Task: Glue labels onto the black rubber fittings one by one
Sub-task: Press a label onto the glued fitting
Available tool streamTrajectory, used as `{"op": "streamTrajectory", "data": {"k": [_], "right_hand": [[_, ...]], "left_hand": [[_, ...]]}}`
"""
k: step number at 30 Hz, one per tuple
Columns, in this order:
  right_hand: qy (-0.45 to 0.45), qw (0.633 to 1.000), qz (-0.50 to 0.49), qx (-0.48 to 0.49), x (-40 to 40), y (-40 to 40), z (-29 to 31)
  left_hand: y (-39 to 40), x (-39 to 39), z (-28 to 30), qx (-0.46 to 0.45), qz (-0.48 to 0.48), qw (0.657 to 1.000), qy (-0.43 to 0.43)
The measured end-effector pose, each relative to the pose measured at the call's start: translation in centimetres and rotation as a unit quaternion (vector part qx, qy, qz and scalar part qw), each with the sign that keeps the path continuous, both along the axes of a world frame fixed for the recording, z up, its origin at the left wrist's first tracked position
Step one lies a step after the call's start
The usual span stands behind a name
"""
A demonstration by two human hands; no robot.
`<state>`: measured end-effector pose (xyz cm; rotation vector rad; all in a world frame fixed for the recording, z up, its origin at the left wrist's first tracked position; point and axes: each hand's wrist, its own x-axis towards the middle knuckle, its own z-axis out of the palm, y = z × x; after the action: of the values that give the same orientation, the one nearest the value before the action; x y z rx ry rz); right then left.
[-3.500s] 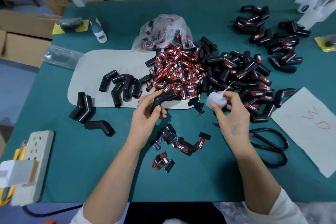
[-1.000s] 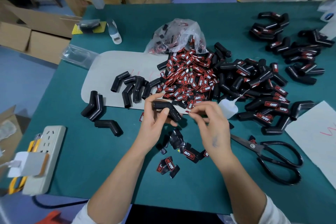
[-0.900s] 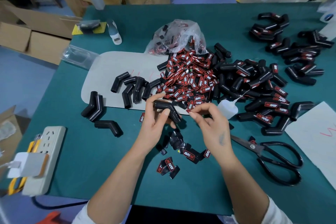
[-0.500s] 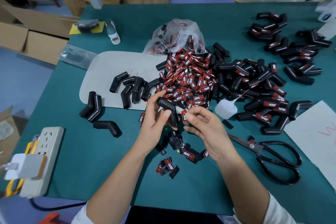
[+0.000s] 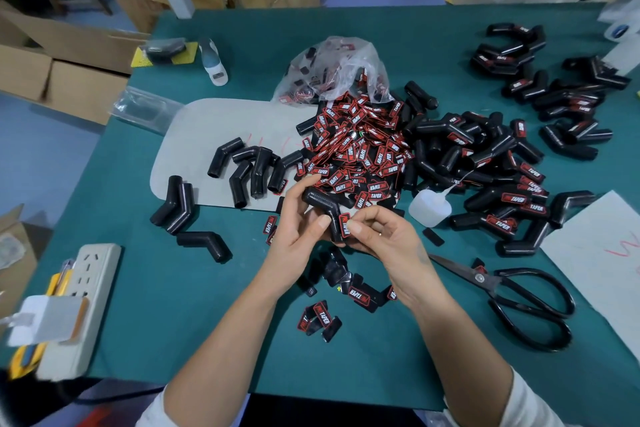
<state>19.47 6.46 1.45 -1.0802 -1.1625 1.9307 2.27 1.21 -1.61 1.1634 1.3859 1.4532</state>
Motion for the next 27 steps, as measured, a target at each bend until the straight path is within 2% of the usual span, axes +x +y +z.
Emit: {"op": "streamTrajectory", "data": {"k": [13, 27], "right_hand": [[-0.004, 1.000, -0.012, 0.012, -0.3, 0.0, -0.3], [-0.005, 1.000, -0.011, 0.021, -0.3, -0.2, -0.5]], "left_hand": [[-0.1, -0.2, -0.1, -0.010, -0.012, 0.999, 0.041], [-0.4, 0.2, 0.9, -0.020, -0.014, 0.999, 0.032]]}}
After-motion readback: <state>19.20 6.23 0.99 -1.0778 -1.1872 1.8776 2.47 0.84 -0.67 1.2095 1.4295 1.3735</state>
